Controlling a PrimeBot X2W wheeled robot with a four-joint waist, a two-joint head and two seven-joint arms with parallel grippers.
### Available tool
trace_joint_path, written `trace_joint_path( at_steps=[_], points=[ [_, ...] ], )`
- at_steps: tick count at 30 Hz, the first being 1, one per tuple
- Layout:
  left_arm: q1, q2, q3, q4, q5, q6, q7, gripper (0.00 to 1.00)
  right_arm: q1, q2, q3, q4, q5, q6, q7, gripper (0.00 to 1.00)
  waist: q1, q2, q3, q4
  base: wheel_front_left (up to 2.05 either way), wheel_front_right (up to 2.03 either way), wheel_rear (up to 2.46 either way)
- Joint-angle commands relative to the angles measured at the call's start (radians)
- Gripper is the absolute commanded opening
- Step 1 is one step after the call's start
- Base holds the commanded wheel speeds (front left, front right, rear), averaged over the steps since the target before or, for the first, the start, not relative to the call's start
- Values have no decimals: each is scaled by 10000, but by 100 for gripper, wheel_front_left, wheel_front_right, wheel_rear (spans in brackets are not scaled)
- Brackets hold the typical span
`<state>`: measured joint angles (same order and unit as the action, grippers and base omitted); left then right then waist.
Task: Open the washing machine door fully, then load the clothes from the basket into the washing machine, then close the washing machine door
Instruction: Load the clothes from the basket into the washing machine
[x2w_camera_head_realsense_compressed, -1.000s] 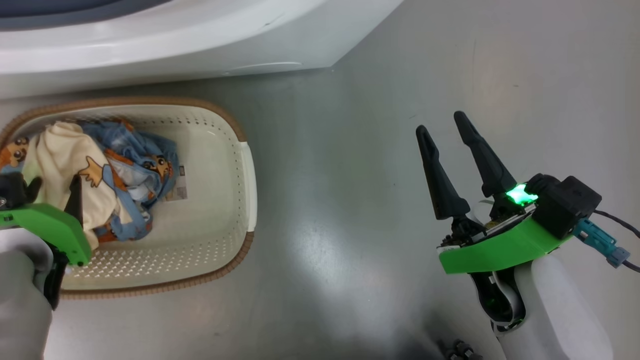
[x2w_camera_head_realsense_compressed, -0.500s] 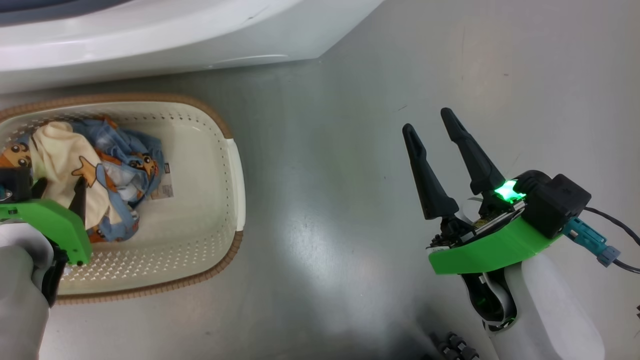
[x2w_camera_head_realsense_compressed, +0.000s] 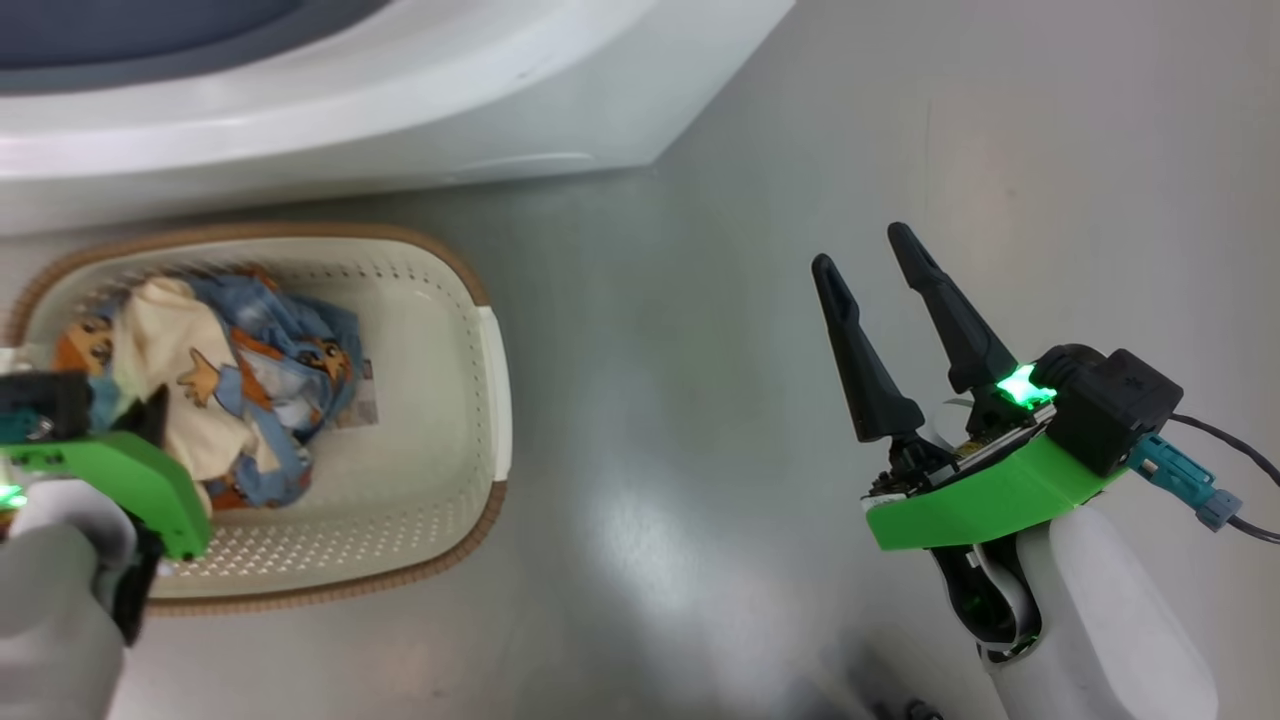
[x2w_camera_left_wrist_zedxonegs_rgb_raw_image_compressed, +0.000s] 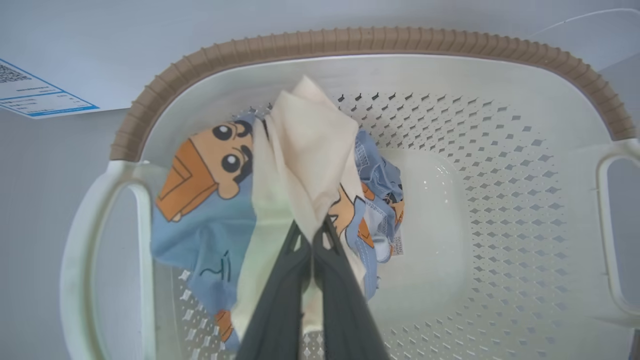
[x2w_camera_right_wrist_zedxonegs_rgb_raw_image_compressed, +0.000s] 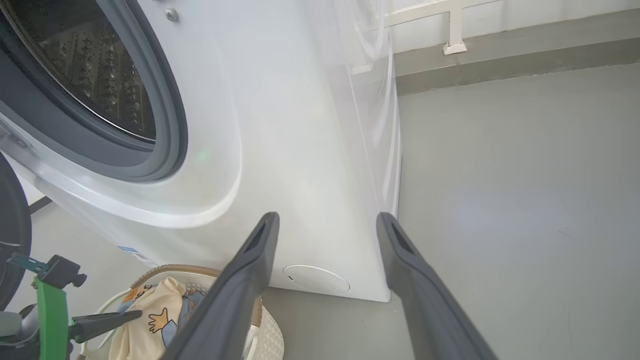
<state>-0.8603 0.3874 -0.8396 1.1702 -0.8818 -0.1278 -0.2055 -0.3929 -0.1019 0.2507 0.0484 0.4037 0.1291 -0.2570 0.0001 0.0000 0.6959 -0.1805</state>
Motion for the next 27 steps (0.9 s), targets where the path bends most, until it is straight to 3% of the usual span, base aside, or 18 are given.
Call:
trace_joint_path(
  at_steps=[1, 11, 27],
  points=[
    [375, 287, 108, -135, -285, -29, -241, 0, 302, -99, 182, -131, 47, 16, -48, 100, -1, 0, -544, 259, 0, 0, 0],
    [1002, 191, -45, -861, -615, -29, -554, 0, 797, -503, -54, 157, 292, 16, -48, 100, -1, 0, -1856, 715, 0, 0, 0],
    [2944, 15, 3034, -3798, 1745, -29, -562, 0, 2096, -1150, -627, 281, 786, 16, -48, 100, -1, 0, -3988, 1148, 0, 0, 0]
  ],
)
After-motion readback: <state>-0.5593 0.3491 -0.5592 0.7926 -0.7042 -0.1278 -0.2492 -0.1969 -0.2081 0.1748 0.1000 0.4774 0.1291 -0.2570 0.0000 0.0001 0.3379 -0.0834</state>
